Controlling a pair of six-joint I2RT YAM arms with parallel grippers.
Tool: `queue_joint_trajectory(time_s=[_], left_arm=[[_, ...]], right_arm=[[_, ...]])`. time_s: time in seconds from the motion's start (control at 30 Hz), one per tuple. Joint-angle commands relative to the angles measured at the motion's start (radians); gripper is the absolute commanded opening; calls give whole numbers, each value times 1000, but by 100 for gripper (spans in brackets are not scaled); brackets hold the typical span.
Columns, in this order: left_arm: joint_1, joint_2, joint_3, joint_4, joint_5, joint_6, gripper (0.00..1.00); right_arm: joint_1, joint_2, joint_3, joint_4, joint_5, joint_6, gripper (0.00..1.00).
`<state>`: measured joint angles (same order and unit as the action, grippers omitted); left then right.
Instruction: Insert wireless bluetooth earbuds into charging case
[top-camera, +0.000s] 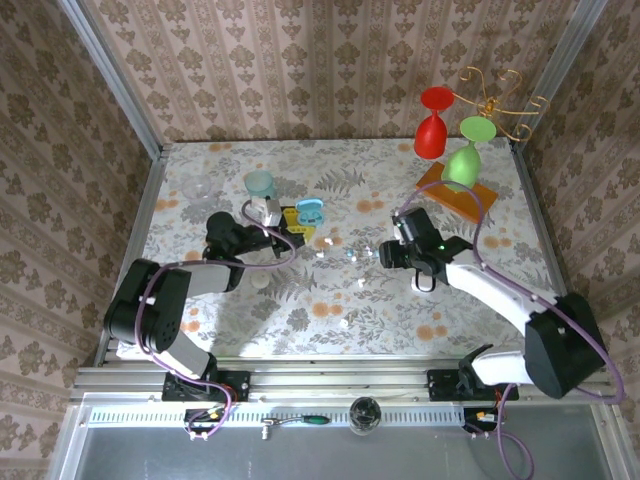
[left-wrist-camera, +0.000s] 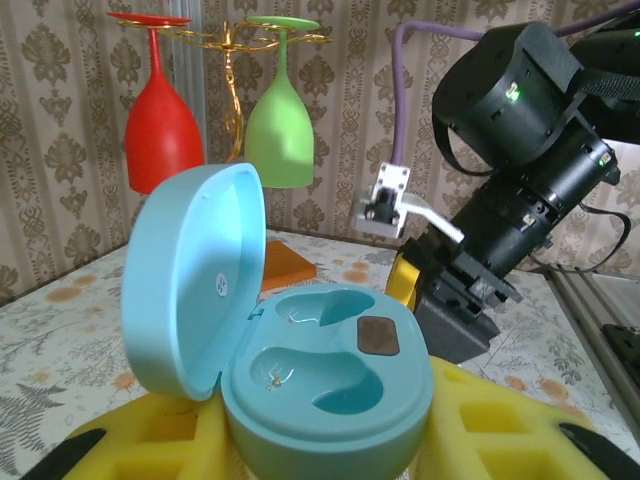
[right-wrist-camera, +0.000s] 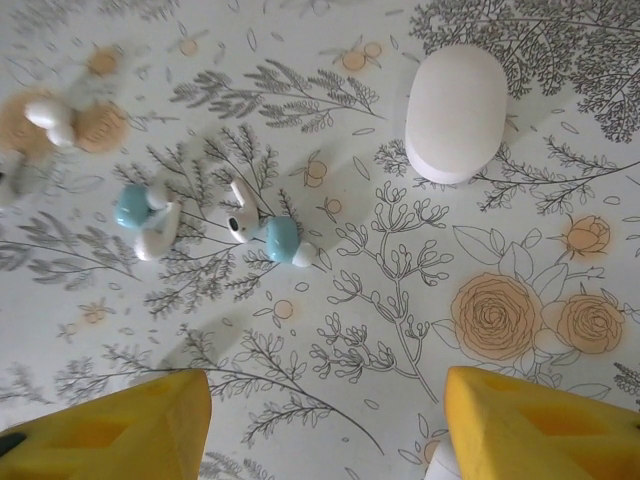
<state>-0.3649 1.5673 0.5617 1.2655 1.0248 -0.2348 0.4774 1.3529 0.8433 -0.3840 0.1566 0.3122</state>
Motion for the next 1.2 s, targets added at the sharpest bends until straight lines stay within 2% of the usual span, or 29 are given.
queue_joint_trajectory(time_s=[0.0, 0.13, 0.5, 0.8, 1.17], left_arm=[[18, -39, -17, 34, 19, 25, 30], [40, -40, -16, 35, 14, 8, 29], [68, -59, -22, 34, 0, 20, 29], [75, -58, -22, 34, 6, 22, 29], [75, -57, -25, 35, 15, 22, 29]], right_arm=[[27, 91, 68, -42, 123, -21, 63], [51, 203, 140, -58, 131, -29, 58], [120, 481, 362, -242, 303, -78, 42], [150, 574, 413, -269, 351, -77, 37], [159, 643, 490, -289, 381, -92, 36]])
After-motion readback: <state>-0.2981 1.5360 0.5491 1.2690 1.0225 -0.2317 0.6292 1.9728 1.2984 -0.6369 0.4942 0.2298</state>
